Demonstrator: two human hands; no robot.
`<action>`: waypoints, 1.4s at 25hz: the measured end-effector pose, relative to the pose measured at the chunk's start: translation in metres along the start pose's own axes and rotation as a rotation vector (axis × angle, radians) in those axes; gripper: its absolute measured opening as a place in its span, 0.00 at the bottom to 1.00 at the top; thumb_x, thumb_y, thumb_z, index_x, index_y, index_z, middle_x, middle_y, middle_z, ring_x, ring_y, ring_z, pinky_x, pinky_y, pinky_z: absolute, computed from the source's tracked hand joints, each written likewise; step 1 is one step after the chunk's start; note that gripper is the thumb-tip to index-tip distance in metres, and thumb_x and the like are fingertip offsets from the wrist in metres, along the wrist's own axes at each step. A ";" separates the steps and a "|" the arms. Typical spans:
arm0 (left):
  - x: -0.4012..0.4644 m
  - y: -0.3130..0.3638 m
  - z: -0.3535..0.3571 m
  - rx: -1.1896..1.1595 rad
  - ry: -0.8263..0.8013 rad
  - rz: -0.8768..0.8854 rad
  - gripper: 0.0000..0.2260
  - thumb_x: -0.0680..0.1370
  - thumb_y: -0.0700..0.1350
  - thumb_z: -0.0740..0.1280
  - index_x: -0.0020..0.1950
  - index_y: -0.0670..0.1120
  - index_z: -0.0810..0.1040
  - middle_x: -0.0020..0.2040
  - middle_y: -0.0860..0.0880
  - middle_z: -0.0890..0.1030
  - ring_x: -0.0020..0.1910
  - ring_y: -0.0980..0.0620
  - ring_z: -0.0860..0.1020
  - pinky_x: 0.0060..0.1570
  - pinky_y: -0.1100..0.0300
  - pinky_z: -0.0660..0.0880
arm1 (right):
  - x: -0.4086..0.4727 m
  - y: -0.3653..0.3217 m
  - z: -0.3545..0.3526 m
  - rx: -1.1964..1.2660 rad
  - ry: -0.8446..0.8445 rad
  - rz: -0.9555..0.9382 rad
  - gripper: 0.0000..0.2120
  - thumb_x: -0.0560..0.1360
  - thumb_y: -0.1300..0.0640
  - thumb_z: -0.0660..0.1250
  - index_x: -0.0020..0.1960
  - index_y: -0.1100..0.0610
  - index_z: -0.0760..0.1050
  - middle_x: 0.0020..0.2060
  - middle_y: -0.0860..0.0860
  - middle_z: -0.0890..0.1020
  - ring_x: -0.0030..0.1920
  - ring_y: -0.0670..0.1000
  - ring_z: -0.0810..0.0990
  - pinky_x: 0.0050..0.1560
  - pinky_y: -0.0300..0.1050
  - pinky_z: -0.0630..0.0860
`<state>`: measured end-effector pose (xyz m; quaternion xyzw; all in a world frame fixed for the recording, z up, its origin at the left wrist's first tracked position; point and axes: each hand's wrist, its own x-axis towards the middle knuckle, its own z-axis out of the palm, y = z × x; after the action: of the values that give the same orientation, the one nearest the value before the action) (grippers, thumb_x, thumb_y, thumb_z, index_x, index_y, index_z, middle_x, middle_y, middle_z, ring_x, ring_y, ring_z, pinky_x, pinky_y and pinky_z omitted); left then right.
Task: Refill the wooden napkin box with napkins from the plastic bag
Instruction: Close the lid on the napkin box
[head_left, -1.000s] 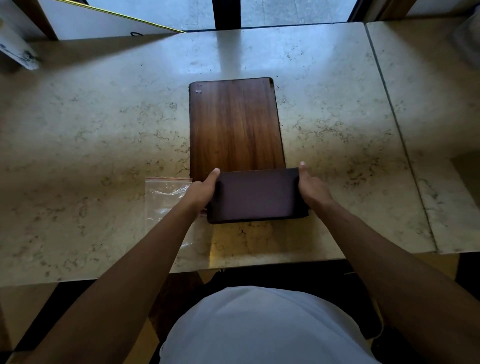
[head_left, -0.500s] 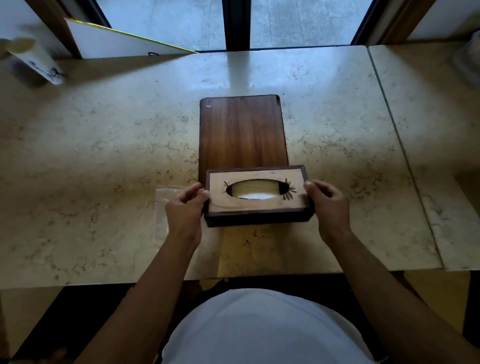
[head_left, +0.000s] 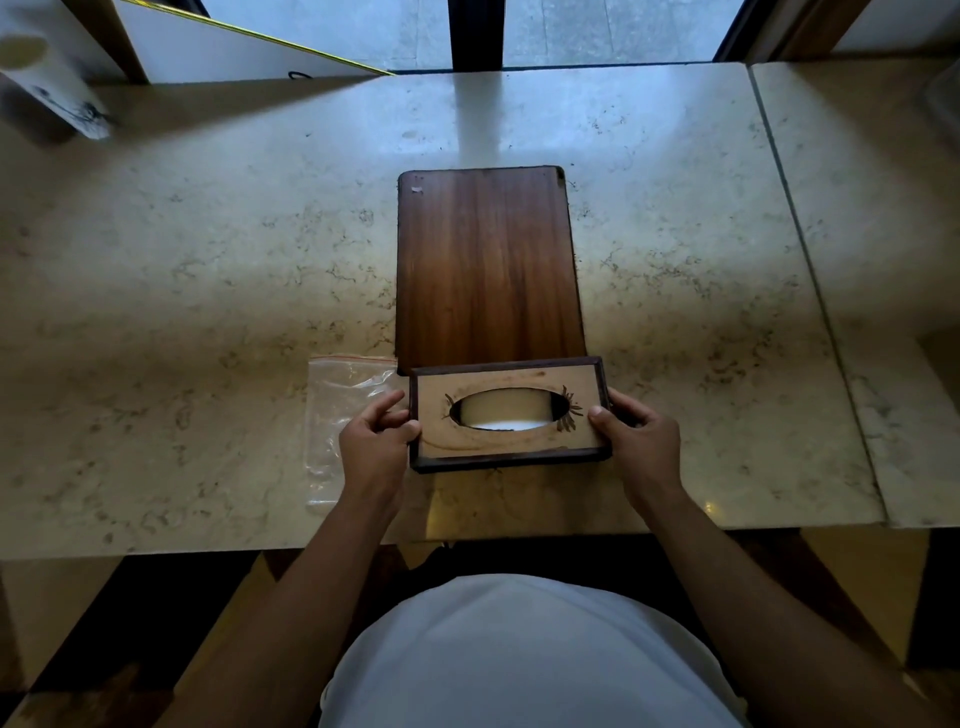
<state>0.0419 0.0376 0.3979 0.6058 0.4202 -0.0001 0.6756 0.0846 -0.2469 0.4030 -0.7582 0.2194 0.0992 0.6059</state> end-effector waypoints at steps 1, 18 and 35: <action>0.001 -0.001 0.000 0.001 -0.001 0.003 0.21 0.74 0.27 0.68 0.62 0.46 0.81 0.56 0.40 0.83 0.57 0.44 0.83 0.57 0.48 0.81 | 0.000 0.000 0.001 0.010 0.004 0.000 0.19 0.75 0.63 0.73 0.66 0.60 0.78 0.56 0.54 0.85 0.55 0.50 0.85 0.55 0.53 0.83; 0.005 0.006 0.004 0.208 0.038 0.071 0.21 0.75 0.28 0.66 0.66 0.42 0.79 0.49 0.49 0.83 0.50 0.52 0.82 0.50 0.56 0.81 | -0.004 0.000 0.010 -0.011 -0.005 0.006 0.20 0.75 0.65 0.72 0.67 0.62 0.77 0.57 0.55 0.84 0.52 0.46 0.83 0.50 0.38 0.82; 0.001 0.010 0.003 0.302 0.012 0.099 0.21 0.76 0.30 0.66 0.67 0.44 0.78 0.52 0.48 0.84 0.52 0.52 0.83 0.48 0.55 0.83 | 0.001 0.001 0.011 -0.066 -0.009 0.044 0.18 0.75 0.64 0.72 0.64 0.58 0.78 0.56 0.54 0.84 0.55 0.50 0.83 0.57 0.52 0.82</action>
<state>0.0492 0.0386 0.4051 0.7203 0.3892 -0.0262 0.5736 0.0864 -0.2367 0.3988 -0.7722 0.2300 0.1232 0.5793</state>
